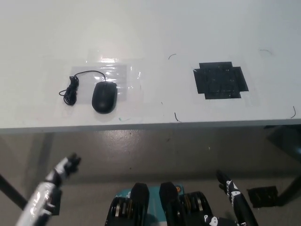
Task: The robot uses left hand to click on the left button of the black mouse, which is placed on the left area of the table
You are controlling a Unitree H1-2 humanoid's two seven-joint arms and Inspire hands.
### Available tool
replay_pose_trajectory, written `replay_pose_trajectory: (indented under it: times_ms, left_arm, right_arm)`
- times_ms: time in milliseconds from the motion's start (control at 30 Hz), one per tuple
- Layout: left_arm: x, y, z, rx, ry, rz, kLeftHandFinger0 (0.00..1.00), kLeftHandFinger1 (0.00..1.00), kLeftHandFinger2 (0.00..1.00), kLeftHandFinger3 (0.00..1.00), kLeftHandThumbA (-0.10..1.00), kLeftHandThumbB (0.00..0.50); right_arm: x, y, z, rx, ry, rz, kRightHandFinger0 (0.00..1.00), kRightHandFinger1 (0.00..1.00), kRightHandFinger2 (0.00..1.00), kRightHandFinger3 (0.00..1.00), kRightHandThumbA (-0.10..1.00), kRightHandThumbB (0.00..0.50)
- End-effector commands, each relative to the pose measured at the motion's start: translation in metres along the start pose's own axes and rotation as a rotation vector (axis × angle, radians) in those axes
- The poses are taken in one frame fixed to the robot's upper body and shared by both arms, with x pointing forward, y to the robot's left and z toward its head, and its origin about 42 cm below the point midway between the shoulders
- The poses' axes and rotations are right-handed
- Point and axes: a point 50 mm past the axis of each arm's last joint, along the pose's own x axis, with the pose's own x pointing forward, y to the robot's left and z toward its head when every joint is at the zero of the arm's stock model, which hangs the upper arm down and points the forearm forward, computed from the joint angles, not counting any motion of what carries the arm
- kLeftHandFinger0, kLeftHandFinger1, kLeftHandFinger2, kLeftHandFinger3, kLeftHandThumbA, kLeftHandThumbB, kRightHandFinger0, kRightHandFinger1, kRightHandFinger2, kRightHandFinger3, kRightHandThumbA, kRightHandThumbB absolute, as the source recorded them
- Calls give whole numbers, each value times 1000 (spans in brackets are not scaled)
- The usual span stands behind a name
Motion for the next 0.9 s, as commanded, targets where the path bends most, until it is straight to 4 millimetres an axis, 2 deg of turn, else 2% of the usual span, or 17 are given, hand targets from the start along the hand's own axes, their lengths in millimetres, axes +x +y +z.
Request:
replay_pose_trajectory:
  times_ms: [0,33,67,100,133,200,233,333,367,400,433,533,567,600,733,767,867]
  left_arm:
    - [32,57,84,34,-204,-47,1000,775,881,1000,1000,476]
    - [42,70,102,82,-245,-42,675,529,689,1000,1000,459]
    - [46,74,109,100,-258,-40,465,405,585,1000,1000,454]
    - [55,83,122,115,-266,-55,198,213,383,1000,1000,479]
    - [65,91,131,98,-270,-80,135,66,180,1000,1000,467]
    - [77,101,143,84,-270,-109,20,3,44,1000,1000,469]
    - [87,108,151,85,-277,-134,1,0,2,1000,1000,449]
    - [119,128,174,111,-290,-201,0,0,0,1000,1000,460]
    - [126,131,178,105,-285,-219,0,0,0,1000,1000,467]
    - [130,132,179,98,-280,-233,0,0,0,1000,1000,431]
    - [146,136,186,110,-274,-265,0,0,0,1000,1000,453]
    - [176,140,198,169,-266,-317,0,0,0,1000,1000,432]
    - [187,141,204,198,-246,-321,0,0,0,1000,1000,366]
    - [195,141,209,229,-227,-326,0,0,0,1000,1000,337]
    - [218,144,216,302,-117,-380,0,0,0,1000,1000,308]
    - [227,147,215,320,-68,-408,0,0,0,1000,1000,338]
    - [251,156,202,328,51,-477,0,0,0,1000,1000,278]
  right_arm:
    - [8,-7,14,-17,-107,-14,983,1000,1000,1000,1000,132]
    - [8,-7,13,-15,-106,-15,983,1000,1000,1000,1000,133]
    - [8,-7,13,-15,-106,-15,983,1000,1000,1000,1000,135]
    - [8,-7,13,-17,-106,-13,983,1000,1000,1000,1000,141]
    - [8,-7,13,-15,-106,-13,990,1000,1000,1000,1000,146]
    - [7,-7,13,-8,-105,-12,998,1000,1000,1000,1000,143]
    - [7,-8,13,-8,-103,-13,998,1000,1000,1000,1000,143]
    - [7,-8,13,-11,-104,-15,991,1000,1000,1000,1000,141]
    - [7,-8,13,-11,-104,-15,990,1000,1000,1000,1000,139]
    - [6,-8,13,-11,-104,-15,988,1000,1000,1000,1000,138]
    - [7,-8,13,-12,-103,-15,985,1000,1000,1000,1000,144]
    - [5,-10,12,-9,-102,-21,984,1000,1000,1000,1000,145]
    - [5,-10,12,-8,-101,-18,987,1000,1000,1000,1000,137]
    - [5,-10,11,-7,-99,-17,990,1000,1000,1000,1000,137]
    - [4,-10,11,-4,-96,-15,995,1000,1000,1000,1000,140]
    - [4,-10,11,-5,-97,-15,997,1000,1000,1000,1000,139]
    - [3,-11,11,-20,-99,-13,1000,1000,1000,1000,1000,141]
